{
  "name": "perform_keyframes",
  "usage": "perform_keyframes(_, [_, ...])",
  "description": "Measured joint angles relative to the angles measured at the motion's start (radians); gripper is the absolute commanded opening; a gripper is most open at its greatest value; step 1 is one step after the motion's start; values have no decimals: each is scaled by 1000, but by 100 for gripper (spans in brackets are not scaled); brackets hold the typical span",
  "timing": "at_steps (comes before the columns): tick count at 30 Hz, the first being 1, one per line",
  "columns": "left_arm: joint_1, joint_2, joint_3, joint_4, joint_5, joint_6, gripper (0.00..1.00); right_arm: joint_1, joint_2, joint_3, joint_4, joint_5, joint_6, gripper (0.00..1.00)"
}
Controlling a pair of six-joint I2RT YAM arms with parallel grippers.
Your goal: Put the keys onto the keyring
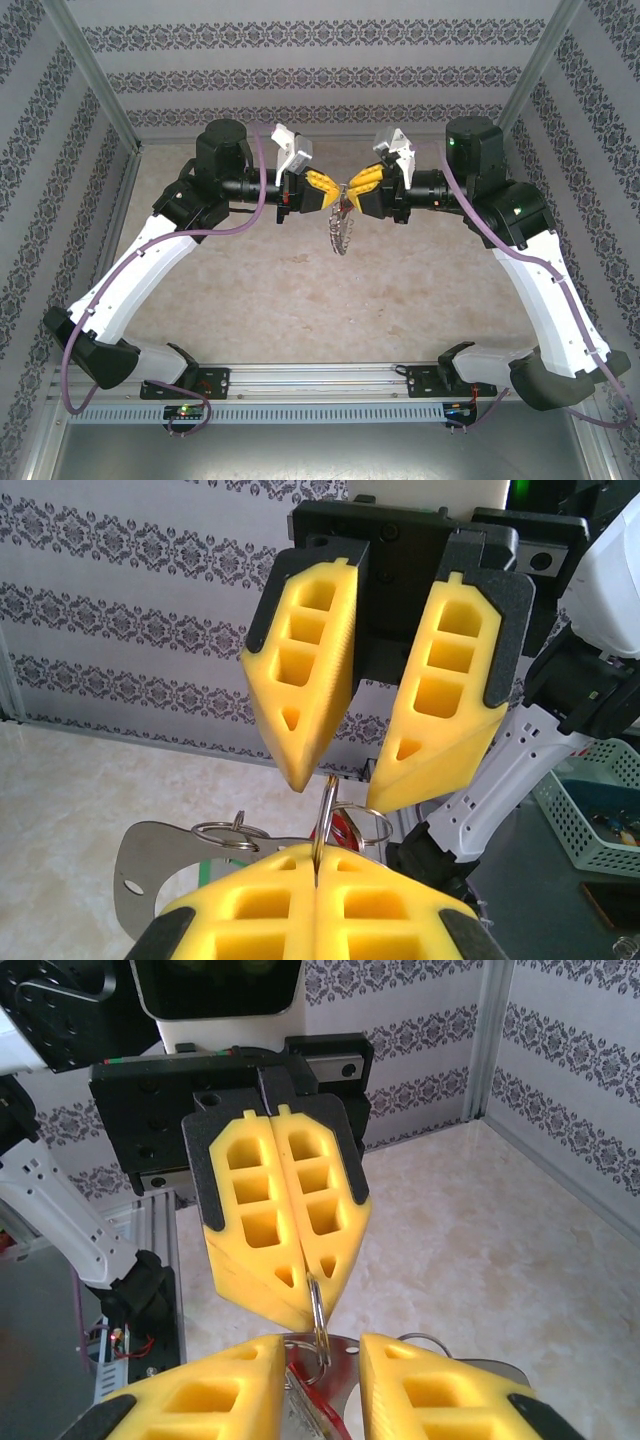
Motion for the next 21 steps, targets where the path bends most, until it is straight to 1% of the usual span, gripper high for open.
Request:
perform_keyframes(3, [0,0,-2,5,0,-6,0,0,0,-2,8,-12,7,21])
perform_keyframes(8, [0,-1,-5,13,0,-14,0,0,0,-5,14,-25,19,4])
perform_keyframes(10, [0,-4,-8,14,0,-16,0,0,0,-5,17,-25,18,0])
perform_keyframes(18, [0,-11,-14,18,0,-17,0,0,0,-5,18,-30,16,0])
perform_keyframes(20, [0,-11,-14,19,0,-17,0,-5,0,-5,18,-34,19,13])
perform_keyframes(21, [0,-11,-14,20,0,-18,0,-5,0,-5,19,-36,19,16])
